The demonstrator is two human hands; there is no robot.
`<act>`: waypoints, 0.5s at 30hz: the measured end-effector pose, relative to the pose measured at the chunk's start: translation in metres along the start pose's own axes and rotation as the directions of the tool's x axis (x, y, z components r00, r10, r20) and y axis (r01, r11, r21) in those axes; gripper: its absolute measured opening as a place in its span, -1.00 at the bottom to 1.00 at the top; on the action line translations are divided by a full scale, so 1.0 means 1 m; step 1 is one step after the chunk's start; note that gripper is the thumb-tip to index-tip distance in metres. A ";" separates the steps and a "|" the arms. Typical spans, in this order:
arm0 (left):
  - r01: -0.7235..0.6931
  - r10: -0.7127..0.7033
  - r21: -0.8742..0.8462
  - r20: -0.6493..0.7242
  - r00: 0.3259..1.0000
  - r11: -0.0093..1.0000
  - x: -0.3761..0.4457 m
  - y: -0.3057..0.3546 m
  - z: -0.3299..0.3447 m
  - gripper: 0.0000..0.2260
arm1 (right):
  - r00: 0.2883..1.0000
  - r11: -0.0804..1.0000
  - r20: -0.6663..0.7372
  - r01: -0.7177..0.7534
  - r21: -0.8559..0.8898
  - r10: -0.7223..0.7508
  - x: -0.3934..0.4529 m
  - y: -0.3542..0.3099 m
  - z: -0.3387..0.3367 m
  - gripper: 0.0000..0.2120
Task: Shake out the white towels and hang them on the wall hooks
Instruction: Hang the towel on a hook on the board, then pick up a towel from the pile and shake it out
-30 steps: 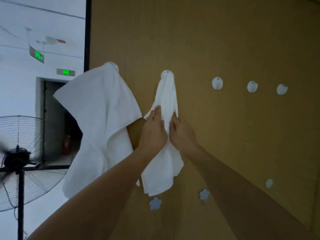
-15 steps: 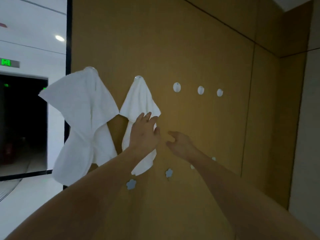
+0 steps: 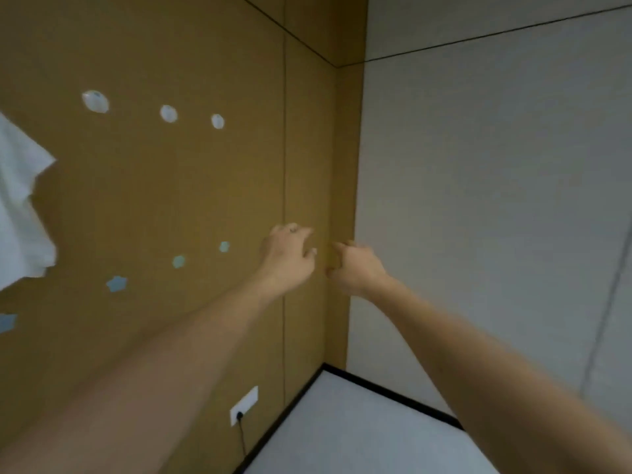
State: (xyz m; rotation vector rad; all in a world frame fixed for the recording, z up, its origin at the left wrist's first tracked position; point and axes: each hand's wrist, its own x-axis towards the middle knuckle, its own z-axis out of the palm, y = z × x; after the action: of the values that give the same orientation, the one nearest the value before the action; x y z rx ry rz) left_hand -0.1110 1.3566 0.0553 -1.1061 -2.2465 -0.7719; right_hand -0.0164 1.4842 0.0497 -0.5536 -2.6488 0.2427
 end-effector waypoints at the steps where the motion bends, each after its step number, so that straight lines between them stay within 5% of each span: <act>1: -0.041 0.042 -0.040 0.030 0.999 0.998 0.000 0.031 0.020 -0.61 | 0.999 0.999 -0.003 -0.047 -0.020 0.047 -0.015 0.033 -0.009 -0.35; 8: -0.249 0.305 -0.248 0.221 0.927 0.936 -0.010 0.247 0.149 -0.58 | 0.913 0.910 -0.069 -0.406 -0.086 0.401 -0.139 0.245 -0.070 -0.36; 15: -0.439 0.610 -0.482 0.287 0.739 0.758 -0.063 0.473 0.260 -0.58 | 0.668 0.666 -0.137 -0.743 -0.073 0.731 -0.297 0.424 -0.115 -0.35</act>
State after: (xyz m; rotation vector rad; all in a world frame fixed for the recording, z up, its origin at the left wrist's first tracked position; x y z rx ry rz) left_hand 0.2610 1.7398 -0.0459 -2.1928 -1.9383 -0.7823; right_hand 0.4260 1.7537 -0.0625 -1.6410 -2.2010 0.2720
